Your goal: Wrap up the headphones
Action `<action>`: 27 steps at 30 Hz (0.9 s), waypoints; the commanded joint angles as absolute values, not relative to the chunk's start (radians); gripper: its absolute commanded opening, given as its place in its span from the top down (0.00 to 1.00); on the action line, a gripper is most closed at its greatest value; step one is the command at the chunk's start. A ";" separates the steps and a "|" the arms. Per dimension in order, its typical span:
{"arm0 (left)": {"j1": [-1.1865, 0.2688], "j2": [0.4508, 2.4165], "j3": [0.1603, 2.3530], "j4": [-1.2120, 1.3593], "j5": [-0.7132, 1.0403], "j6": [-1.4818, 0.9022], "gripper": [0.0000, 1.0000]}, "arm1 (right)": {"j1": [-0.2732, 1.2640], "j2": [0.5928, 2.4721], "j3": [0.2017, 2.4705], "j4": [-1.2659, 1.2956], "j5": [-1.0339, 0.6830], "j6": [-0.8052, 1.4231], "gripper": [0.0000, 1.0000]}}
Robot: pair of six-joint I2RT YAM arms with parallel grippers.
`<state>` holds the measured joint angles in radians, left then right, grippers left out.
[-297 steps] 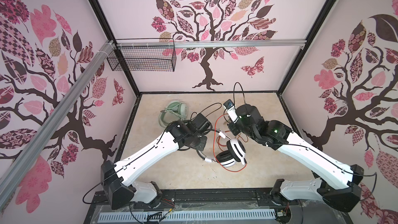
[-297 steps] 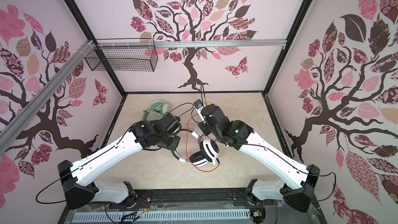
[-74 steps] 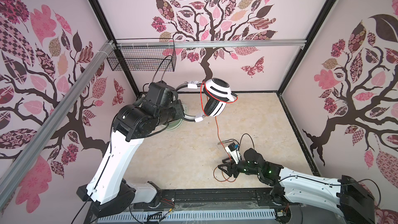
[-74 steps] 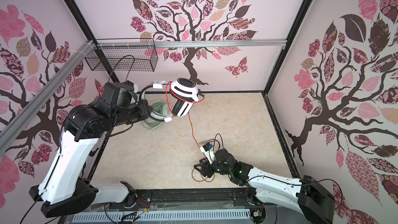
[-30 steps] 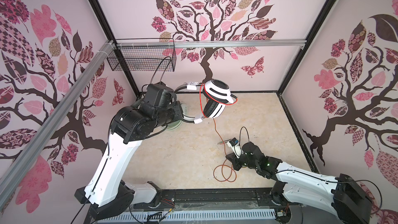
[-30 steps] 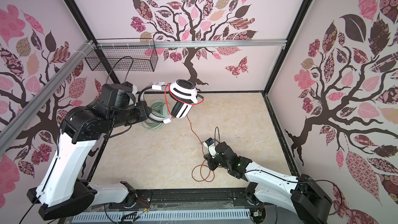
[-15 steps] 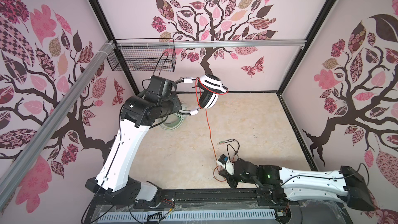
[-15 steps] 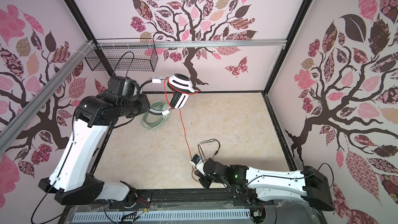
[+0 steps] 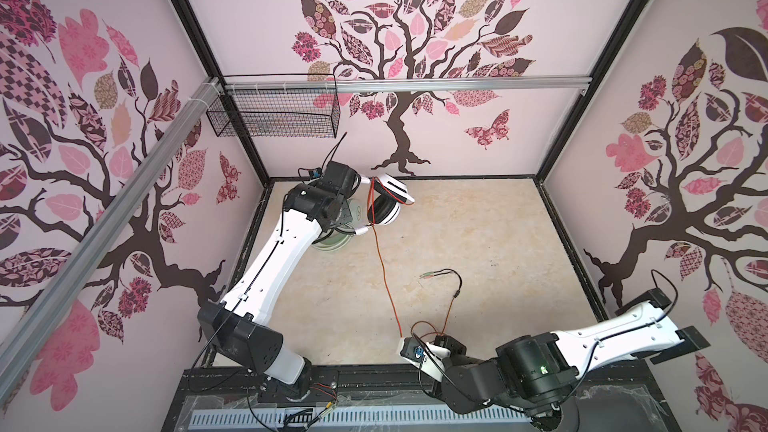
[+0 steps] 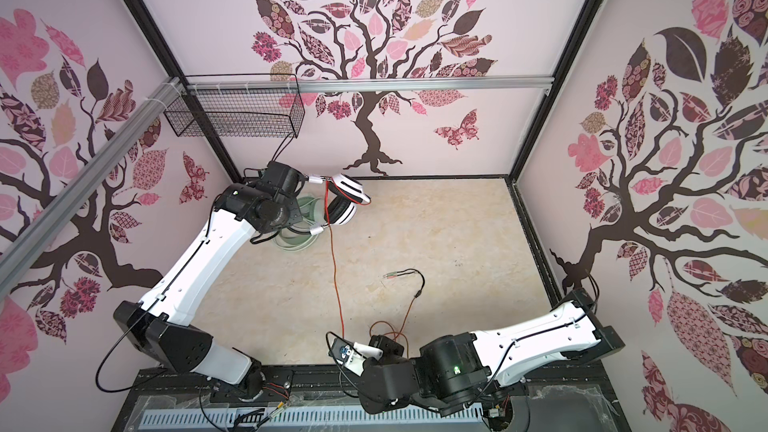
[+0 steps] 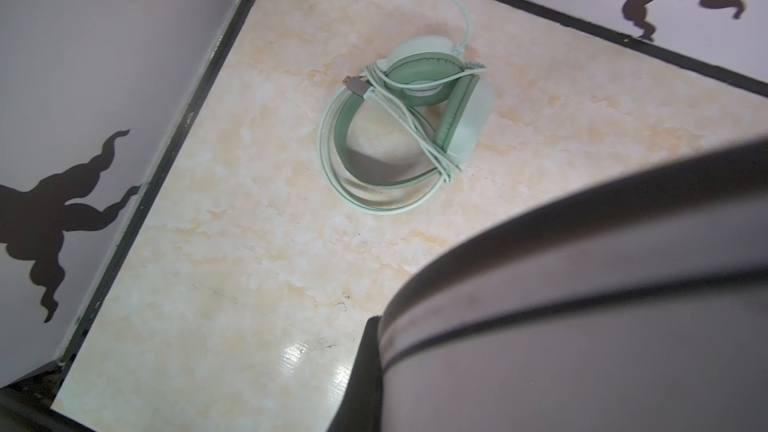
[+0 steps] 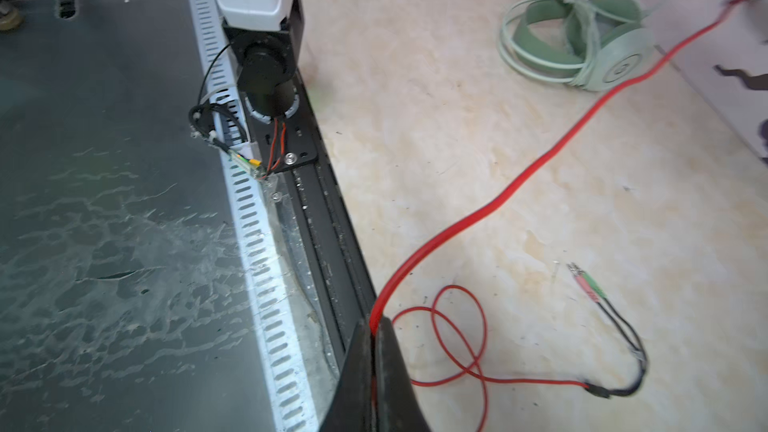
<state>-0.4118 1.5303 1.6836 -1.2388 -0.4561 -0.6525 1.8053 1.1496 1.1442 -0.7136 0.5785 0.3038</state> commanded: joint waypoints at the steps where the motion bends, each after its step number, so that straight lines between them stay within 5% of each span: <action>1: -0.410 1.481 1.625 -1.182 -0.511 -0.651 1.00 | 1.810 1.154 1.227 -0.908 0.763 0.305 1.00; 13: -0.535 1.384 1.378 -1.225 -0.591 -0.627 1.00 | 1.773 1.137 1.483 -0.906 0.993 0.067 1.00; 21: -0.550 1.361 1.307 -1.236 -0.511 -0.609 1.00 | 1.643 1.112 1.513 -0.798 0.918 -0.089 1.00; 27: -0.628 1.306 1.280 -1.218 -0.305 -0.475 1.00 | 1.391 1.096 1.399 -0.640 0.784 -0.206 1.00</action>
<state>-0.5846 1.3670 1.2987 -1.2625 -0.4229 -0.5308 1.4738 1.1233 1.4319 -0.7364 0.8543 -0.1238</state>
